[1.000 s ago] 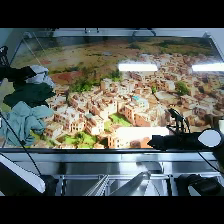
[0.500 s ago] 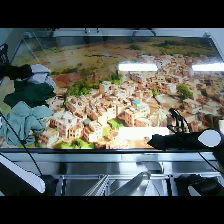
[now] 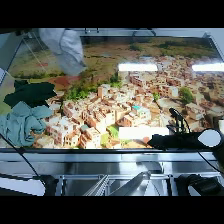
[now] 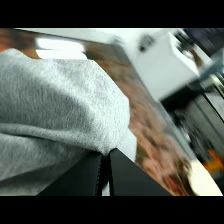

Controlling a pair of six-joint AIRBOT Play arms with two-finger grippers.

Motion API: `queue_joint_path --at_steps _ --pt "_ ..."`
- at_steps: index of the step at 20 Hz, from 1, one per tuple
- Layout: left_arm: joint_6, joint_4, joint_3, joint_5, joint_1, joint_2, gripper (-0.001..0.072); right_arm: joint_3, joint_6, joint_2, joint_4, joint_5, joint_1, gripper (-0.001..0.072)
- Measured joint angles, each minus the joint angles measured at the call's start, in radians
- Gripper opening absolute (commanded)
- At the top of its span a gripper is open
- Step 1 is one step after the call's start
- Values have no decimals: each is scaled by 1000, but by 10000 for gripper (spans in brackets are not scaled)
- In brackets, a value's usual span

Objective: Fold the shirts.

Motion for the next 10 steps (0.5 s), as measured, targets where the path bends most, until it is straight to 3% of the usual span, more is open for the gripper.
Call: queue_joint_path --at_steps 4,5,7,8,10 --pt "-91 143 -34 -145 -187 50 20 0 0 0 1 0 0 17" --pt "-108 179 -61 -164 -238 54 162 0 0 0 2 0 0 17" --pt "-127 240 -129 -172 -335 60 639 0 0 0 4 0 0 23" --pt "-135 276 -165 -167 -381 63 720 0 0 0 5 0 0 24" --pt "-143 362 -223 -132 -446 64 720 0 0 0 9 0 0 24"
